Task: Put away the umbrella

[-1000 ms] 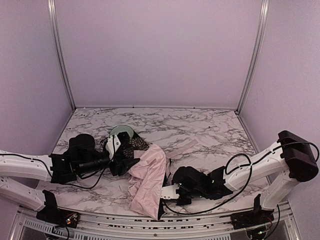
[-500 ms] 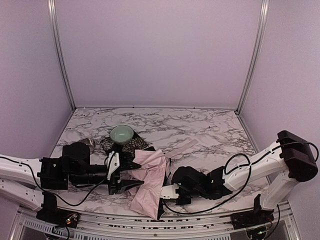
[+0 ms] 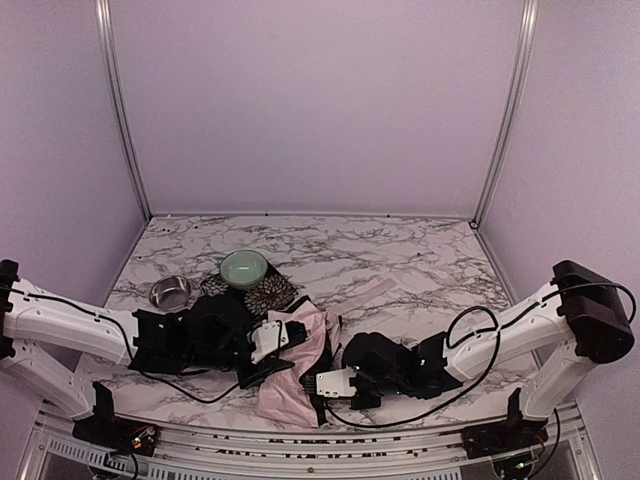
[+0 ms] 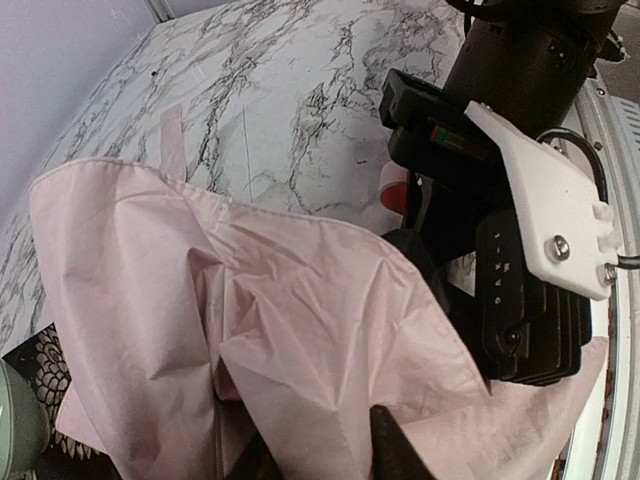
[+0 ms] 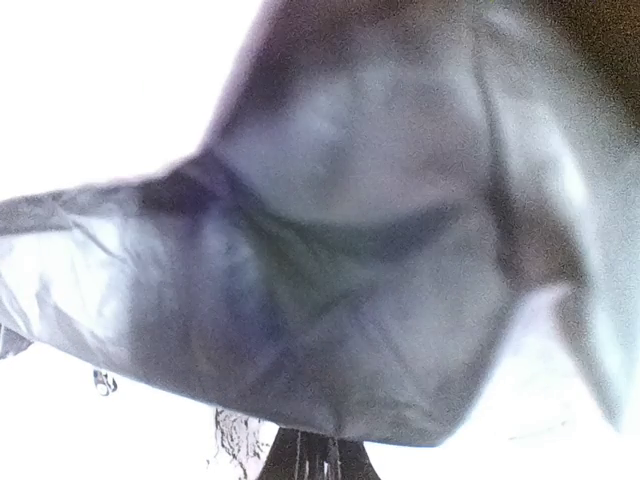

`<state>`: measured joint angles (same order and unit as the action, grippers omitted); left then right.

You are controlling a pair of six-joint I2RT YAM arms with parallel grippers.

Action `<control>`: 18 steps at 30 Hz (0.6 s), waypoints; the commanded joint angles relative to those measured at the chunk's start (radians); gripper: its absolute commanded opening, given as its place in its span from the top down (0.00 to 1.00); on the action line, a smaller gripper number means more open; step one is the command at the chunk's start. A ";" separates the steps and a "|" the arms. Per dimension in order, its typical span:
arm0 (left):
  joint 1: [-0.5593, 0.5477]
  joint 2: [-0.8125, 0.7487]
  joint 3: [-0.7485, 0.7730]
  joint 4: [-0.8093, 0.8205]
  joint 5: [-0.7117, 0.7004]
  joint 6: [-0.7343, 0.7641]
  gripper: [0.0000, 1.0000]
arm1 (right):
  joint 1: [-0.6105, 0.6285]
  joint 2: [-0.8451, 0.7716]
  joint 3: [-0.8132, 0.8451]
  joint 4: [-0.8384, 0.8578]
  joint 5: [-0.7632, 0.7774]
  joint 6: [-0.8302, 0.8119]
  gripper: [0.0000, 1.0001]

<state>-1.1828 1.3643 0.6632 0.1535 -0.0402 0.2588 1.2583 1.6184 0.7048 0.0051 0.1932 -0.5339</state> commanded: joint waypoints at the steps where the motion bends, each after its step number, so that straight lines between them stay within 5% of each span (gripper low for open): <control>1: 0.047 -0.032 -0.039 0.080 0.097 -0.057 1.00 | -0.003 0.038 -0.018 -0.075 -0.008 0.031 1.00; 18: 0.187 0.307 0.124 0.280 0.015 -0.062 1.00 | 0.058 0.010 -0.070 -0.002 0.016 -0.067 1.00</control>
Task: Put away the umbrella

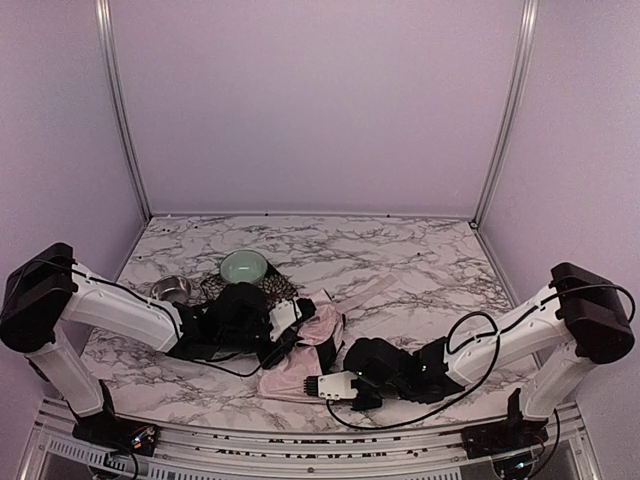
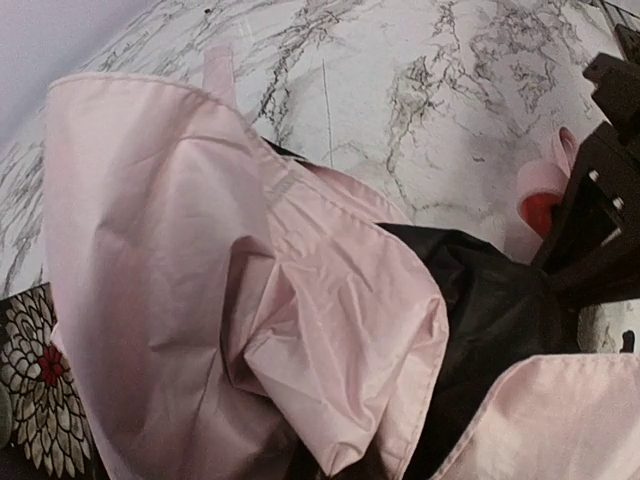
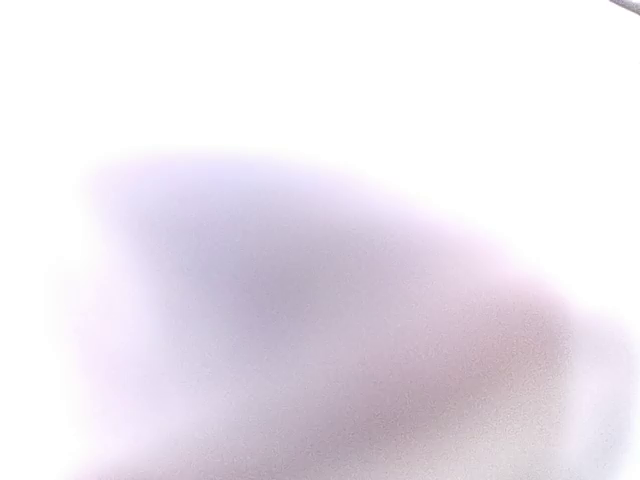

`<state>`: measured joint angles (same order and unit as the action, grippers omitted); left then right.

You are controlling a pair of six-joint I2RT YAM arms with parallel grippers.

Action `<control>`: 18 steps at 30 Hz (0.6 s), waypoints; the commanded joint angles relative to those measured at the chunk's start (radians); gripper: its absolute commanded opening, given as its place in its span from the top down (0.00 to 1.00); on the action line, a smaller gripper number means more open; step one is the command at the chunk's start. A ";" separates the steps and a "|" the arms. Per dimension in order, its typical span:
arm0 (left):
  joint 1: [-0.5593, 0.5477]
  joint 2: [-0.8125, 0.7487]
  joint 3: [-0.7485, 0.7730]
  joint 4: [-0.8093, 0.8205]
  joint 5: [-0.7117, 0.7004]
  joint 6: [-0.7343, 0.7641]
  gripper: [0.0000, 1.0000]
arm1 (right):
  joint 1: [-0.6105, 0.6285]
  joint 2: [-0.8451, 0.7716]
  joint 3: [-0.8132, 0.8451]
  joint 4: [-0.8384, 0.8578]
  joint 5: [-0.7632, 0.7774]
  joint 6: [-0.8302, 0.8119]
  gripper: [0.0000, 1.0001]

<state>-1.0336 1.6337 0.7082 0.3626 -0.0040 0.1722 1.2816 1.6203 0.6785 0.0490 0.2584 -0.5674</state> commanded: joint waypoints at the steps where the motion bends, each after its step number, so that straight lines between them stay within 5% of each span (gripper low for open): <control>1: 0.050 0.047 0.087 0.067 -0.042 0.029 1.00 | 0.035 0.005 -0.049 -0.044 -0.052 -0.036 1.00; 12: 0.097 0.236 0.180 -0.145 -0.169 0.057 1.00 | 0.040 -0.026 -0.068 -0.034 -0.049 -0.048 1.00; 18: 0.066 0.269 0.203 -0.220 -0.099 0.018 1.00 | 0.041 -0.055 -0.081 -0.018 -0.035 -0.046 1.00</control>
<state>-0.9634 1.8610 0.9203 0.2592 -0.0723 0.2169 1.2892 1.5852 0.6224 0.0895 0.3050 -0.5762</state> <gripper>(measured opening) 0.003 0.032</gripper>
